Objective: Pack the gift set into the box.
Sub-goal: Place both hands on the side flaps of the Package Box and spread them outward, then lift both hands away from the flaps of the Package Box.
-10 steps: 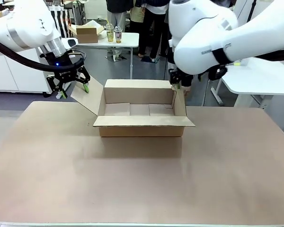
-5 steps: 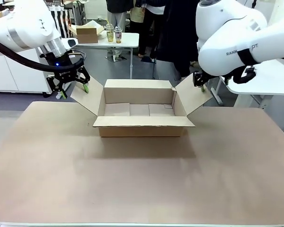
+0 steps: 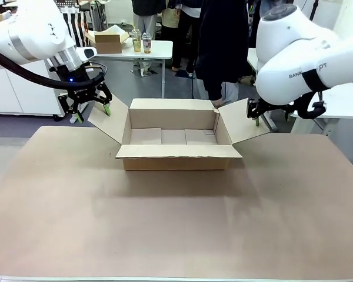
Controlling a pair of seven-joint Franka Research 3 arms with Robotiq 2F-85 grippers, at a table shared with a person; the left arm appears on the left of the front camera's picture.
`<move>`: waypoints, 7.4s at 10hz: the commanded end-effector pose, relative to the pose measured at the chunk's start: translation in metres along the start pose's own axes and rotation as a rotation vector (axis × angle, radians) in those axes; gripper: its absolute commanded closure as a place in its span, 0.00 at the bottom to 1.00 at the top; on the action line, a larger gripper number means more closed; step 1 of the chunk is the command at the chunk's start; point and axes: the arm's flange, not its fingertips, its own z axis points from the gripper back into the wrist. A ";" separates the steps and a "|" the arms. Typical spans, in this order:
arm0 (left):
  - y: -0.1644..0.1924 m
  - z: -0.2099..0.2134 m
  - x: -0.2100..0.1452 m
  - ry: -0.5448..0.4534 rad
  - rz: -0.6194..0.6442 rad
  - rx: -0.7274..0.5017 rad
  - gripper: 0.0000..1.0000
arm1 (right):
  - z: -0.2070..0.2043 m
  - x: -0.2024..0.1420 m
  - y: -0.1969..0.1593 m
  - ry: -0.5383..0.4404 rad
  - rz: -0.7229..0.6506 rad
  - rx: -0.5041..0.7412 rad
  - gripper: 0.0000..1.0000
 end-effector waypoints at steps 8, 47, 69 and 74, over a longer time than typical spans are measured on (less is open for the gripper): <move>0.001 0.001 -0.001 -0.012 0.014 0.020 0.00 | 0.008 0.005 -0.002 -0.011 0.012 -0.029 0.00; 0.001 0.001 -0.001 -0.012 0.014 0.020 0.00 | 0.008 0.005 -0.002 -0.011 0.012 -0.029 0.00; 0.001 0.103 -0.047 0.111 -0.064 -0.253 0.00 | 0.101 -0.003 -0.051 0.075 0.102 0.310 0.00; 0.056 0.177 -0.137 0.054 -0.396 -0.910 0.00 | 0.160 -0.075 -0.211 0.097 -0.188 1.106 0.00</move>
